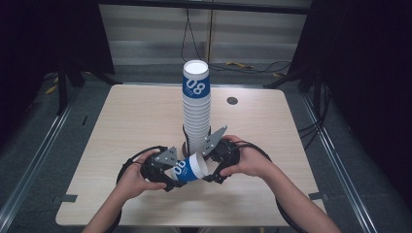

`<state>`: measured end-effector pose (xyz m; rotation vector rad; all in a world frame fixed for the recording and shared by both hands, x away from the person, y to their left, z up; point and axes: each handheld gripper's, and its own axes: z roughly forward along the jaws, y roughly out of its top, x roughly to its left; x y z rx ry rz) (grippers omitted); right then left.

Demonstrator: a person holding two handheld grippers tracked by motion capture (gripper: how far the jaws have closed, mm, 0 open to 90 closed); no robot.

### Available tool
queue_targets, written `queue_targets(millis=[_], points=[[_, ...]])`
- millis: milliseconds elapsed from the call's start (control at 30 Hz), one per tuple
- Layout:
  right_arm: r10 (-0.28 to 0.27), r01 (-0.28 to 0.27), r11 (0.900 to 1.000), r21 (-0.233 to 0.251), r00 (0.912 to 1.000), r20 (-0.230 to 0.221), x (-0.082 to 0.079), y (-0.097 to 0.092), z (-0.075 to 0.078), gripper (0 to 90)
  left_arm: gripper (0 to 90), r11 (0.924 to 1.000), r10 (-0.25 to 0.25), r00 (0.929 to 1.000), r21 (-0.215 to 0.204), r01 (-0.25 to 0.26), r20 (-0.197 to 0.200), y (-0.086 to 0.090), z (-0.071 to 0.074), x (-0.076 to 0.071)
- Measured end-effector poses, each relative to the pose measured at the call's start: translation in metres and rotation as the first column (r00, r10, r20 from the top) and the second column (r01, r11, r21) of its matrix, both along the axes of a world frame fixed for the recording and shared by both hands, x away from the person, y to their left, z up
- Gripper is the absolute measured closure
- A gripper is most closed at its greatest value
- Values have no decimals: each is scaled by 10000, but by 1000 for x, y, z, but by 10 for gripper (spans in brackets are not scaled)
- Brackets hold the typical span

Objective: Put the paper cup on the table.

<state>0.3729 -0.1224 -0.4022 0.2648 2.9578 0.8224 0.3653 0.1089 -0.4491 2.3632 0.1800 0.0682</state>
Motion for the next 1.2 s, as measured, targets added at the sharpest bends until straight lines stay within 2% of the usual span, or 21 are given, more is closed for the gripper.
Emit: queue_targets(millis=[100, 333, 700, 867, 1200], points=[[-114, 114, 9991, 417, 9999, 11, 0, -4, 1, 131, 294, 9999, 22, 10000, -118, -23, -68, 2, 0, 1], [-200, 197, 9964, 824, 9998, 20, -2, -8, -1, 131, 294, 9987, 89, 9996, -502, -102, -266, 8, -1, 4], [-281, 285, 9852, 1691, 9996, -45, -4, -12, -1, 131, 293, 9937, 134, 9981, -1105, -200, -604, 13, -3, 6], [-327, 333, 9842, 1740, 9994, -65, -4, -12, -1, 131, 292, 9946, 131, 9985, -1022, -185, -536, 12, -2, 6], [-284, 307, 9820, 1865, 9995, -154, -5, -10, -1, 131, 292, 9928, 58, 9975, -1188, -141, -699, 10, -4, 5]])
